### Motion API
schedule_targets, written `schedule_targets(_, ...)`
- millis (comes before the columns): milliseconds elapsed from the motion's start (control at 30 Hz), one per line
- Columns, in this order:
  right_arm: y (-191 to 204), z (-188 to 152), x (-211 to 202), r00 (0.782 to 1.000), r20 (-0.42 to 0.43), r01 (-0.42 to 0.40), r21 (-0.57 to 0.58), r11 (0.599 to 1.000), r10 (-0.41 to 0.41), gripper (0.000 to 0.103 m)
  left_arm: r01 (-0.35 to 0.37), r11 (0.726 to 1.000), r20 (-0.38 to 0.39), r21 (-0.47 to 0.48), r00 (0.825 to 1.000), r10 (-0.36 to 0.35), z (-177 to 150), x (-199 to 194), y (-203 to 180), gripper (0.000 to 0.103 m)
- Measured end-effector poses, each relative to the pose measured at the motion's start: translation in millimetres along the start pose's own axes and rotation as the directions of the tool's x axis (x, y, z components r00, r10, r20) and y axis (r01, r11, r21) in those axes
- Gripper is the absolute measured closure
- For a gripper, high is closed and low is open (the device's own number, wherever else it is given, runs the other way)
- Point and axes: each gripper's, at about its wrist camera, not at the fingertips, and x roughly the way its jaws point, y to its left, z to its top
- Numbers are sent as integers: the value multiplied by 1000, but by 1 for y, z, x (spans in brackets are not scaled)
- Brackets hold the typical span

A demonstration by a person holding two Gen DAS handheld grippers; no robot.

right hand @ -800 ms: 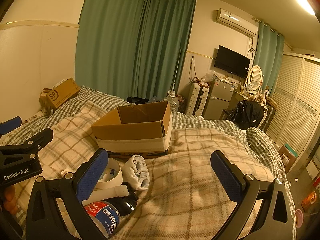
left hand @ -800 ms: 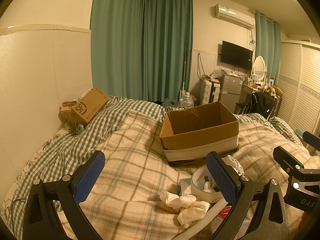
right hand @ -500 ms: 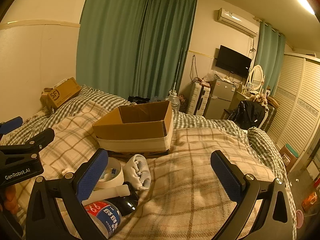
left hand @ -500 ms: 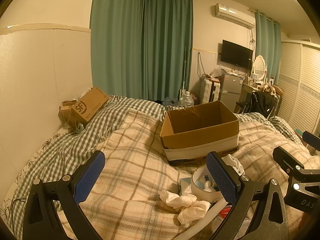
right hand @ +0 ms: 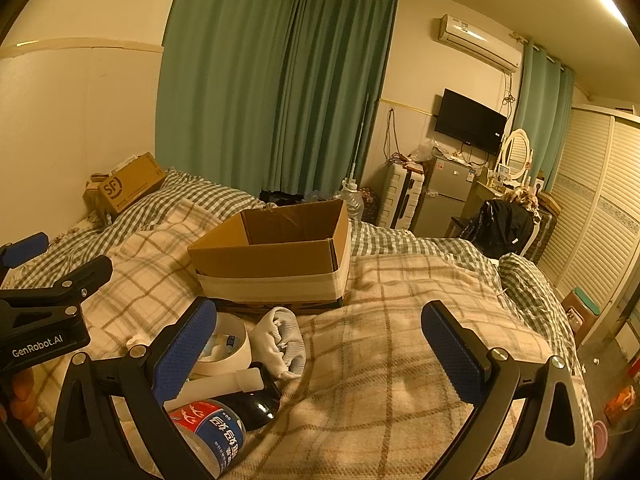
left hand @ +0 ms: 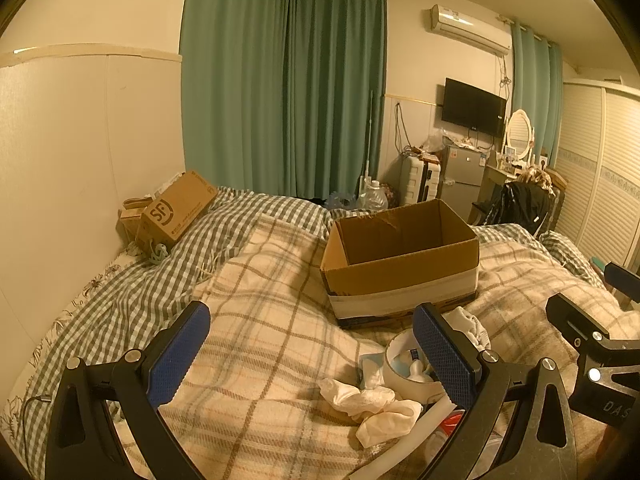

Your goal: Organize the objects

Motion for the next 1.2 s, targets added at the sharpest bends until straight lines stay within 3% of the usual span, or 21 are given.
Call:
schedule_targets(500, -4, 19, -11, 996, -17, -88, -25, 996, 87, 0, 1, 1000, -36, -1, 999, -1, 3, 3, 4, 0)
schedule_targets(733, -8, 26, -16, 996, -20, -90, -42, 995, 89, 0, -9, 1000, -65, 7, 998, 10, 3, 3, 6, 0)
schedule_targets(967, -12, 20, -10, 995, -46, -88, -49, 995, 86, 0, -18, 999, -129, 28, 991, 21, -11, 17, 5, 0)
schedule_targets(1200, -14, 9, 14, 991, -103, -88, -52, 995, 82, 0, 25, 998, -242, 60, 970, -10, -40, 53, -7, 5)
